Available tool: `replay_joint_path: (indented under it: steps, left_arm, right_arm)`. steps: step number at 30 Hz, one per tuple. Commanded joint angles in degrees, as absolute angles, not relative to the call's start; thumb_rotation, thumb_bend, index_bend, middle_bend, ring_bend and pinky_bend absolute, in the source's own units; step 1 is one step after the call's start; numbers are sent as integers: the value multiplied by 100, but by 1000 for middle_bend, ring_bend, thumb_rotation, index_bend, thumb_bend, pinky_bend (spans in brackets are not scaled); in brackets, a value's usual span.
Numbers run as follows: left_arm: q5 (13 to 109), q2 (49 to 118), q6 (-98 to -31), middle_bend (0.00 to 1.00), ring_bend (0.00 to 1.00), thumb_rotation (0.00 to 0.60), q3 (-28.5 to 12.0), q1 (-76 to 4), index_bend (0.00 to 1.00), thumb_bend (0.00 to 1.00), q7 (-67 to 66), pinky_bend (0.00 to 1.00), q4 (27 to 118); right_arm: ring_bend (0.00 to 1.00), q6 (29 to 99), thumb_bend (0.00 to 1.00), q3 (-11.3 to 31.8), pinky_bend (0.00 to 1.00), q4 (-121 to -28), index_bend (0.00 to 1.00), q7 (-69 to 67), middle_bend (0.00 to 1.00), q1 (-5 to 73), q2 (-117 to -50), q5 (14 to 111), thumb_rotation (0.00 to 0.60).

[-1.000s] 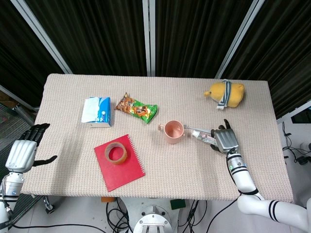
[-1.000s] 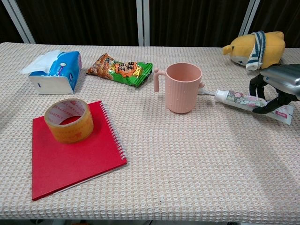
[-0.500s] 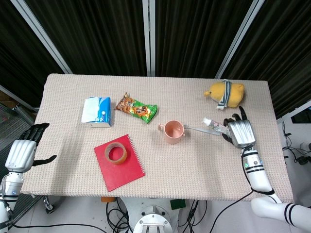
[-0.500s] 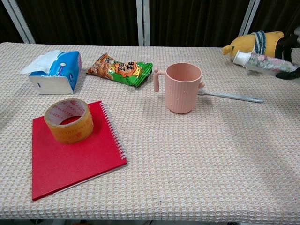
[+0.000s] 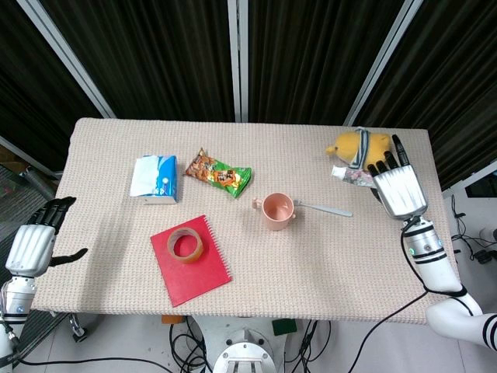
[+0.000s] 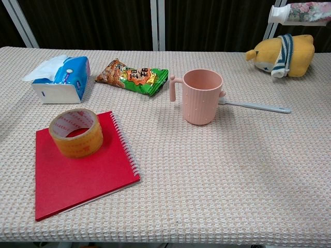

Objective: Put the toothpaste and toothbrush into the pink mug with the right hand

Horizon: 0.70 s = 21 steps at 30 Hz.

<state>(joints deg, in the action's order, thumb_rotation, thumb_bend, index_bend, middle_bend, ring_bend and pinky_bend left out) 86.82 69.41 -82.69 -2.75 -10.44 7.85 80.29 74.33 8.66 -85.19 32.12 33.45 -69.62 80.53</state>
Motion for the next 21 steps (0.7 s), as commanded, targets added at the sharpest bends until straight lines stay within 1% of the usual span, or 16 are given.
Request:
replay_joint_path:
  steps: [1,5,9,13,21]
  left_arm:
    - [8668,6943,-8292,105,100,542,-277,-1022,80,76,814,218,8005]
    - [8644,6928,-8320,105,100,542,-276,-984,80,75,867,218,7971]
    - [8622,6915,-8317,105,100,541,-267,-955,80,76,940,217,7938]
    - [8610,6919,-8300,105,100,539,-265,-946,80,76,1006,217,7903]
    - [8624,6950,-8310,105,100,541,-271,-939,80,75,1060,217,7841]
  right_arm:
    - [279,7472,664,900,0,-8536,843,3362,716,3428,-6970,8232,600]
    - [280,7467,667,911,0,-8567,852,3560,723,3508,-6988,8422,600]
    - [279,7290,664,855,0,-8675,858,3796,729,3661,-6770,8751,600]
    - [279,7077,664,853,0,-8855,866,3915,736,3768,-6580,8856,600]
    - [280,6773,664,795,0,-8932,868,4301,740,3935,-6441,9118,600]
